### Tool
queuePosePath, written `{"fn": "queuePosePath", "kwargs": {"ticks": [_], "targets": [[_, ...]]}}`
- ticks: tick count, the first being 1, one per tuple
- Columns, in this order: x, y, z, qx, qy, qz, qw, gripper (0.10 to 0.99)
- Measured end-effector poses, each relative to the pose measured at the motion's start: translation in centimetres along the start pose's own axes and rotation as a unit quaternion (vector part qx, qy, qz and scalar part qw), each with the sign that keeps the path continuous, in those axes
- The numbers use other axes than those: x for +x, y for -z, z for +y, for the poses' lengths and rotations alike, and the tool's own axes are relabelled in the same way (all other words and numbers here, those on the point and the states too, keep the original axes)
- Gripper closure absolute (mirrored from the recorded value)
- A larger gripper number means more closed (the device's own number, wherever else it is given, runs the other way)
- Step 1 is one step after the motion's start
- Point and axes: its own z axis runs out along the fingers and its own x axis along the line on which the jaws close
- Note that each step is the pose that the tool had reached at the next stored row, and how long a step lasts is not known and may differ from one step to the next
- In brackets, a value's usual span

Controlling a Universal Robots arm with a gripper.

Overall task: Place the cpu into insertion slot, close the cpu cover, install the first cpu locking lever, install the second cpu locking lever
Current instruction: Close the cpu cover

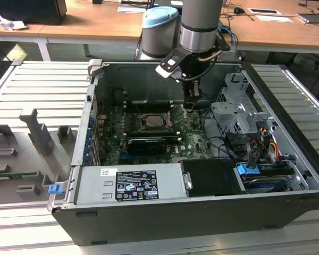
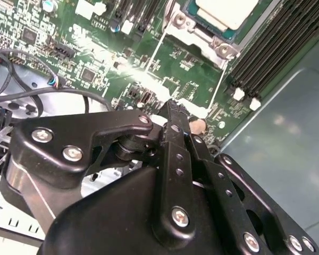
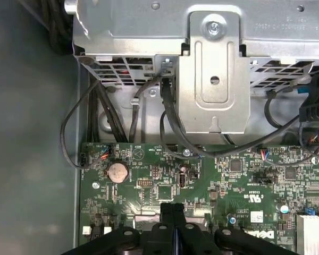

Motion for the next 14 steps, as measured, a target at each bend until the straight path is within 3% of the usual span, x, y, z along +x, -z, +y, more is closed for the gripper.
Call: {"fn": "queuePosePath", "kwargs": {"ticks": [8, 12, 14], "targets": [[0.05, -0.49, 1.23, 0.0003, 0.0, -0.0026, 1.0, 0.98], [0.17, -1.09, 1.28, 0.0009, 0.0, -0.0032, 1.0, 0.98], [0.2, -1.15, 1.29, 0.0059, 0.0, -0.0034, 1.0, 0.98]]}}
